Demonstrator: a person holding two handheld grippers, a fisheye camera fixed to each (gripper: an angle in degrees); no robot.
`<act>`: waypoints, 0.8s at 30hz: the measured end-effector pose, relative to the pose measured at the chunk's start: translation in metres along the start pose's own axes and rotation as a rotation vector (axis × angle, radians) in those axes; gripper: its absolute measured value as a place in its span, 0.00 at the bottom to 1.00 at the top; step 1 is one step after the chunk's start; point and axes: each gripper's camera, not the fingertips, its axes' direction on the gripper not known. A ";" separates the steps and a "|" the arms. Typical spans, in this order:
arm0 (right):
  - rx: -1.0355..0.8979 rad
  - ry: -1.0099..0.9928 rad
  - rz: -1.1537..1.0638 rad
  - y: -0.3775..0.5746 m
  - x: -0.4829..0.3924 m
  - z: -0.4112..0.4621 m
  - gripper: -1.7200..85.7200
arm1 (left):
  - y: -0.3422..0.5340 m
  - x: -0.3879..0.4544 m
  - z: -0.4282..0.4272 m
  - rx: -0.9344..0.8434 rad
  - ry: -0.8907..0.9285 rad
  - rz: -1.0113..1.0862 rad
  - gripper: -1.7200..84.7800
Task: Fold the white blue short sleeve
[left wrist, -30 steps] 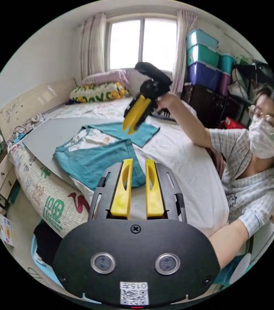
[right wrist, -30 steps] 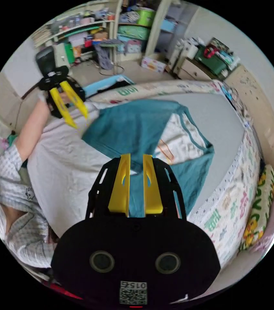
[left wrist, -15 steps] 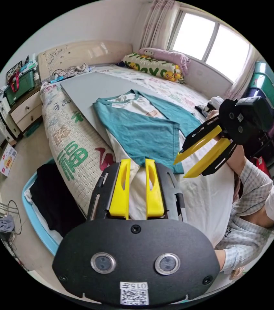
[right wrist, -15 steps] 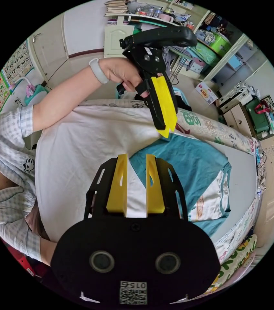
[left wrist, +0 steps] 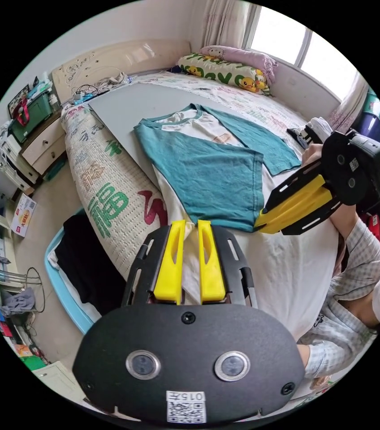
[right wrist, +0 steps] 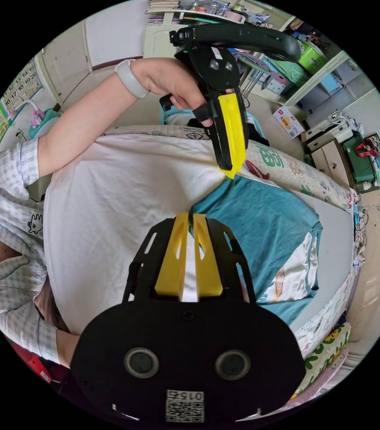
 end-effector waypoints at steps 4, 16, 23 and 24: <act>0.015 -0.044 -0.004 0.011 0.003 -0.028 0.09 | -0.013 0.025 -0.010 -0.016 -0.063 0.063 0.08; 0.270 -0.131 0.585 0.105 0.113 -0.111 0.08 | -0.045 0.117 -0.016 0.088 0.093 0.491 0.09; 0.081 -0.189 0.662 0.056 0.137 -0.087 0.10 | -0.064 0.107 0.018 -0.004 0.117 0.432 0.10; 0.085 -0.183 0.659 0.052 0.136 -0.092 0.10 | -0.065 0.106 0.019 -0.007 0.118 0.427 0.10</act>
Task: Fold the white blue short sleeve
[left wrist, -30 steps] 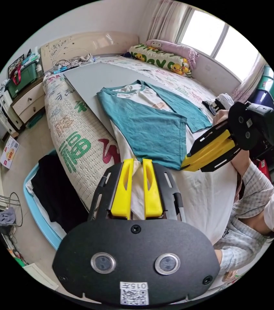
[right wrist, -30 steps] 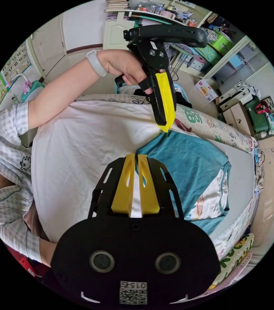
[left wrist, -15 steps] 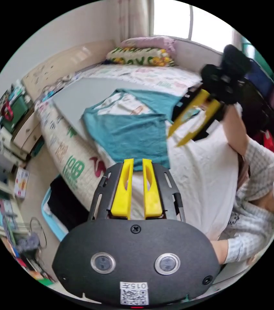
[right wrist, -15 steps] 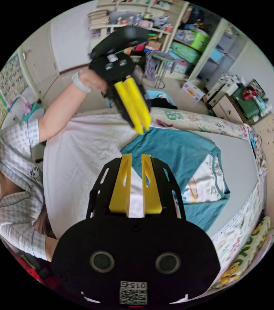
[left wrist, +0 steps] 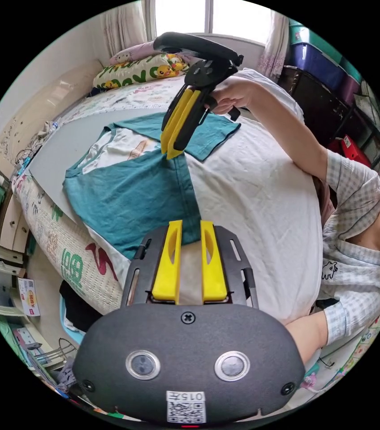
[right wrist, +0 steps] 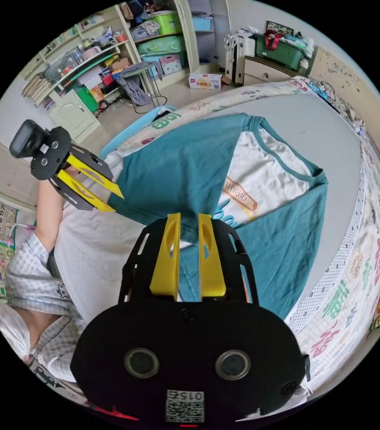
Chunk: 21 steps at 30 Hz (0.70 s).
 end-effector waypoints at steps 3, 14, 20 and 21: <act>0.023 0.046 0.008 -0.014 -0.018 -0.029 0.10 | -0.004 -0.003 0.005 -0.007 0.006 -0.017 0.10; -0.058 0.082 0.048 -0.009 -0.051 -0.027 0.09 | -0.007 -0.005 0.020 -0.007 0.039 -0.002 0.05; 0.079 0.037 0.077 0.011 -0.063 -0.039 0.05 | -0.002 -0.005 0.029 -0.012 0.047 -0.002 0.04; 0.084 0.033 0.081 0.011 -0.064 -0.040 0.05 | -0.001 -0.003 0.030 -0.014 0.041 0.003 0.03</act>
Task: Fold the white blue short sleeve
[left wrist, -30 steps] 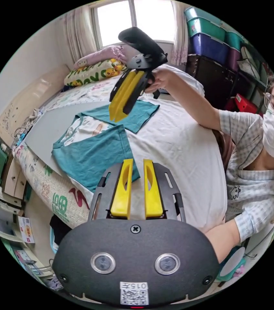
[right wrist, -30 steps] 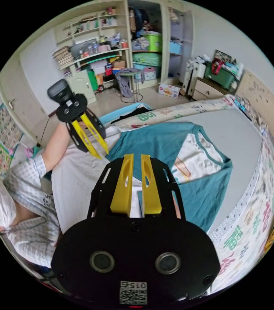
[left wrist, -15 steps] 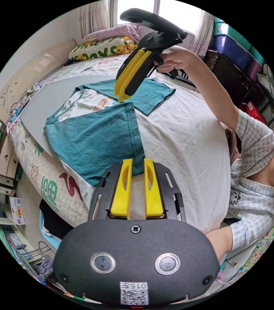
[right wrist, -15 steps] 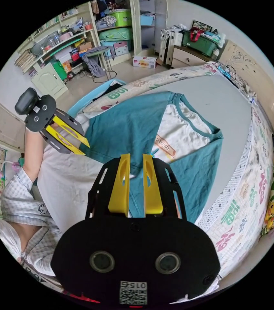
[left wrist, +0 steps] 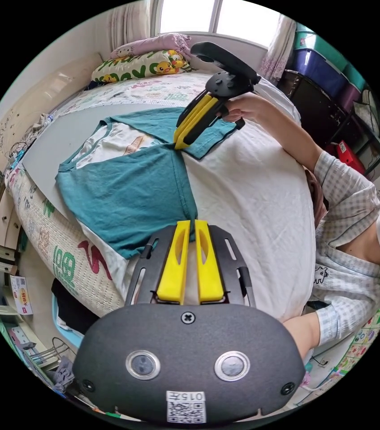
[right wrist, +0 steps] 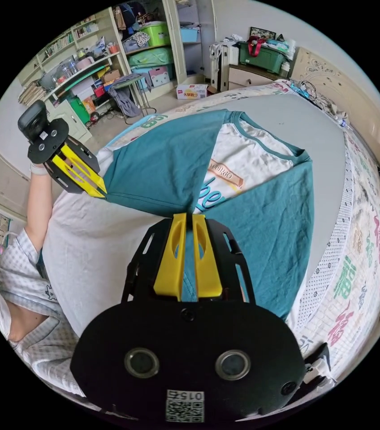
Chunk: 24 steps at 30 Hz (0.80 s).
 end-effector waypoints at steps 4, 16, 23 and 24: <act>0.014 0.029 -0.012 -0.003 -0.020 -0.010 0.03 | 0.006 0.008 0.005 -0.013 -0.046 0.031 0.03; 0.209 0.020 0.240 -0.009 0.018 -0.083 0.13 | 0.076 -0.034 -0.010 0.204 -0.059 -0.169 0.03; 0.242 0.296 0.414 -0.009 0.059 -0.125 0.11 | 0.133 -0.133 -0.027 0.468 0.015 -0.651 0.07; 0.244 0.297 0.417 -0.012 0.061 -0.126 0.11 | 0.135 -0.140 -0.027 0.481 0.010 -0.683 0.08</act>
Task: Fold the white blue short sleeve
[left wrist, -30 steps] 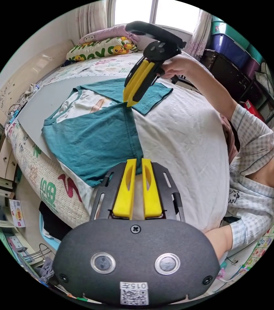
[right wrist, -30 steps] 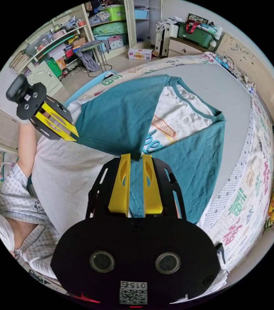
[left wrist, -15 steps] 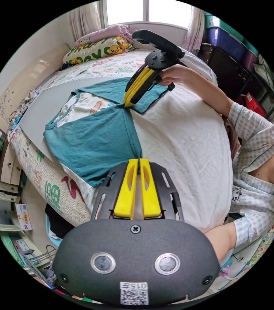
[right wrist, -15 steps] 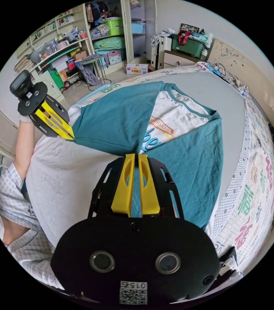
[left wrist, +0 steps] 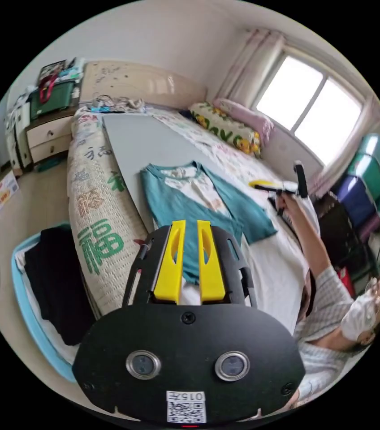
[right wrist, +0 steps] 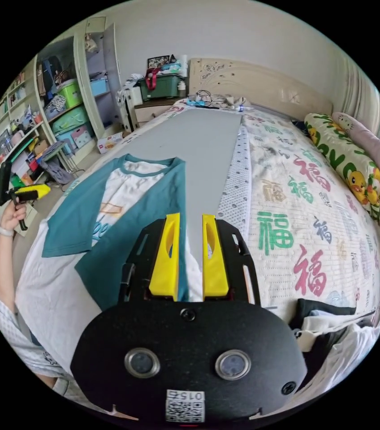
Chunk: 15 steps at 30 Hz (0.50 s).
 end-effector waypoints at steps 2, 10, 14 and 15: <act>0.002 -0.022 -0.001 -0.019 -0.003 0.003 0.12 | -0.016 -0.015 0.006 -0.008 -0.084 -0.066 0.10; -0.045 -0.038 -0.035 -0.119 -0.040 0.031 0.14 | -0.069 -0.040 0.075 -0.040 -0.206 -0.096 0.13; -0.074 -0.047 -0.030 -0.159 -0.048 0.053 0.15 | -0.091 -0.045 0.111 -0.034 -0.197 -0.093 0.15; -0.078 -0.049 -0.027 -0.163 -0.048 0.056 0.15 | -0.093 -0.047 0.116 -0.038 -0.208 -0.094 0.15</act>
